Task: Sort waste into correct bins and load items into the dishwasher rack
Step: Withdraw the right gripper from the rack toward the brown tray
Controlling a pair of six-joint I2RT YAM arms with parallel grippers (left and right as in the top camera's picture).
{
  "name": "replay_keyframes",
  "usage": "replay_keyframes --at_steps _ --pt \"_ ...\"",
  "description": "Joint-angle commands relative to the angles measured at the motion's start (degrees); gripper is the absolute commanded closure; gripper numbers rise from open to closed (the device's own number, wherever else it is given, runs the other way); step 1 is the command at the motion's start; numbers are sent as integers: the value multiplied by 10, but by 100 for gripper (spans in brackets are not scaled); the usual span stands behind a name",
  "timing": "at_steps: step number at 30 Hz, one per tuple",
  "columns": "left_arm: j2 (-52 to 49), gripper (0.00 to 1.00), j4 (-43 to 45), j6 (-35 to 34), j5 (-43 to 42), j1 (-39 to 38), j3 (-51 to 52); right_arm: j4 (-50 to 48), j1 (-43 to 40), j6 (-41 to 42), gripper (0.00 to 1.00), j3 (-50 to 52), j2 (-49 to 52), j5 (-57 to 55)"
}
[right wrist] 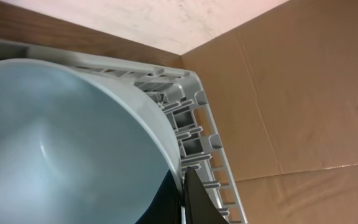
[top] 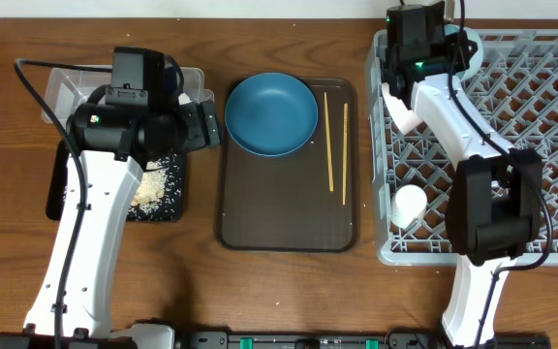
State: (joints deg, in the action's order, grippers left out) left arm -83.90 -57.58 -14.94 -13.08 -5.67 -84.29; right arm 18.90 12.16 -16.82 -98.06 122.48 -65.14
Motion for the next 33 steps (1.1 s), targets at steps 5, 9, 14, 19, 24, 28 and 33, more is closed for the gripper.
replay_keyframes --at_steps 5,9,14,19,24,28,33 --pt "-3 10 0 5 7 2 -3 50 25 1 97 4 8 5" --pt "-3 10 0 5 7 2 -3 63 29 1 95 4 8 22" --pt "-3 10 0 5 7 2 -3 61 30 1 58 3 8 26" --pt "-3 10 0 5 7 2 -3 53 35 1 41 -1 -2 26" --pt "-3 10 0 5 7 2 -3 27 40 1 25 -2 -45 27" --pt "-3 10 0 5 7 2 -3 35 44 1 21 -2 -86 56" --pt "-3 10 0 5 7 2 -3 64 50 34 21 -2 -135 114"
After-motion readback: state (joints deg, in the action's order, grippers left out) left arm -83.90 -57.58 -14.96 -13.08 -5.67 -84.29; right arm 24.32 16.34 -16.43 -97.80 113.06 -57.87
